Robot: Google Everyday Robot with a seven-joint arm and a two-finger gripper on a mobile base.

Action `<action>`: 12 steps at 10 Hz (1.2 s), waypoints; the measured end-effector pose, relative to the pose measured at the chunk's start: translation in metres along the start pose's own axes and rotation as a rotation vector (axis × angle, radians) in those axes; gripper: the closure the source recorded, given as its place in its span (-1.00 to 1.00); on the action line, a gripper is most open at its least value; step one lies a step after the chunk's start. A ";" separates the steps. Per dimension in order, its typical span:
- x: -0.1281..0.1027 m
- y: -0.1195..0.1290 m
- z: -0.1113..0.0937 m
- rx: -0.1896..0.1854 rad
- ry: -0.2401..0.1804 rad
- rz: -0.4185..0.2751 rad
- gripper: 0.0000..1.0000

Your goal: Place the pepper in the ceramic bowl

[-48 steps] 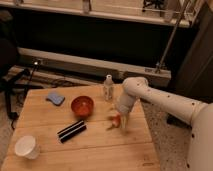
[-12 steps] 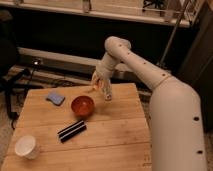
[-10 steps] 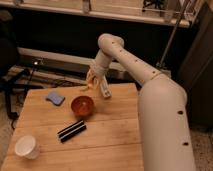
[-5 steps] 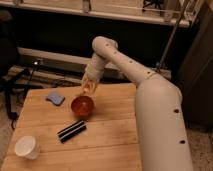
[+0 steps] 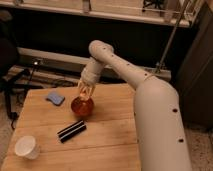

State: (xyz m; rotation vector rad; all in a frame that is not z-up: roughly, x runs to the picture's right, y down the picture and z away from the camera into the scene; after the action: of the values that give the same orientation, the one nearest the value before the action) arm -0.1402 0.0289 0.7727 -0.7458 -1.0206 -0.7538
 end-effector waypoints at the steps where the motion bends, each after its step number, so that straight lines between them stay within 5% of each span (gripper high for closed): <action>1: -0.011 -0.007 0.008 -0.014 -0.056 -0.025 1.00; 5: -0.026 -0.011 0.033 -0.076 -0.191 -0.067 0.97; 12: -0.026 -0.008 0.031 -0.081 -0.198 -0.065 0.92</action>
State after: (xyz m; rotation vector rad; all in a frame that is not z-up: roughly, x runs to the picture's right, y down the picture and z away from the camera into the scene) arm -0.1700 0.0555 0.7606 -0.8733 -1.2032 -0.7923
